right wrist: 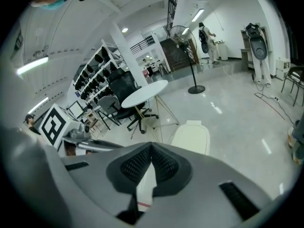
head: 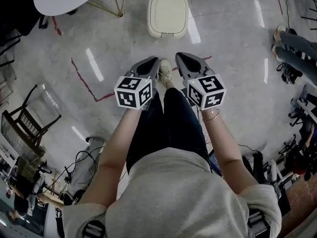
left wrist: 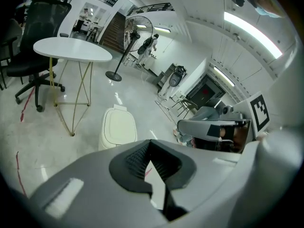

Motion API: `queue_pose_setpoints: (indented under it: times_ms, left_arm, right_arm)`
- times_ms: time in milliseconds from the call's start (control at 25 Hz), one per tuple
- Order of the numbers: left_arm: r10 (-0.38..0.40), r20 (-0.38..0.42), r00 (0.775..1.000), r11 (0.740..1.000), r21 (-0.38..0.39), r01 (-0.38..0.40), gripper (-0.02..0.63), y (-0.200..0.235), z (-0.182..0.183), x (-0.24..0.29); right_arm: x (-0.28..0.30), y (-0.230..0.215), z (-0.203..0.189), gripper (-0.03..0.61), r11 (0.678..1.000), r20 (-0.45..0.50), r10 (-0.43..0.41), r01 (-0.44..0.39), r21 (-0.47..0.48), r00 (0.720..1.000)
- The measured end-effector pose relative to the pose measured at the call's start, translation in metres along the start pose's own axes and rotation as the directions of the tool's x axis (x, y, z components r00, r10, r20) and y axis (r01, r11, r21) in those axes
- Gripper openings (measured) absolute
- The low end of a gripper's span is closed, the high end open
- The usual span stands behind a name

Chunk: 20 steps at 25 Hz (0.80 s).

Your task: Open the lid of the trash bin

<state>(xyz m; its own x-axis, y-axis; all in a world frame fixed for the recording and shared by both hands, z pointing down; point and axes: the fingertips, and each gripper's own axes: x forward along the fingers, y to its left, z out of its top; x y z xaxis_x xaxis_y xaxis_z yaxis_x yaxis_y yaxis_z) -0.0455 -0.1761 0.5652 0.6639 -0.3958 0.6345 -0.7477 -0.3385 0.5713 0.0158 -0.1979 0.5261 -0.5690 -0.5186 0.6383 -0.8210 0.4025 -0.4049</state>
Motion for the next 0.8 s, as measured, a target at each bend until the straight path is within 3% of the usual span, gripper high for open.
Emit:
queue_pose_setpoints:
  times_ms: [320, 440, 600, 800]
  left_arm:
    - [-0.004, -0.014, 1.000, 0.997, 0.073, 0.005, 0.009, 0.032, -0.018, 0.037]
    - [-0.011, -0.038, 0.999, 0.998, 0.065, 0.013, 0.009, 0.041, -0.036, 0.046]
    - [-0.008, -0.081, 0.997, 0.999, 0.050, 0.013, 0.009, 0.054, -0.067, 0.063]
    - [0.009, -0.095, 0.995, 0.999, 0.041, -0.005, 0.009, 0.076, -0.088, 0.083]
  right_arm:
    - [0.029, -0.026, -0.063, 0.008, 0.993, -0.057, -0.041, 0.047, 0.108, 0.998]
    - [0.038, -0.032, -0.092, 0.008, 0.989, -0.103, -0.048, 0.062, 0.135, 0.993]
    - [0.056, -0.042, -0.121, 0.008, 0.994, -0.151, -0.055, 0.069, 0.090, 0.987]
    - [0.086, -0.067, -0.122, 0.008, 0.993, -0.126, -0.082, 0.091, 0.070, 0.989]
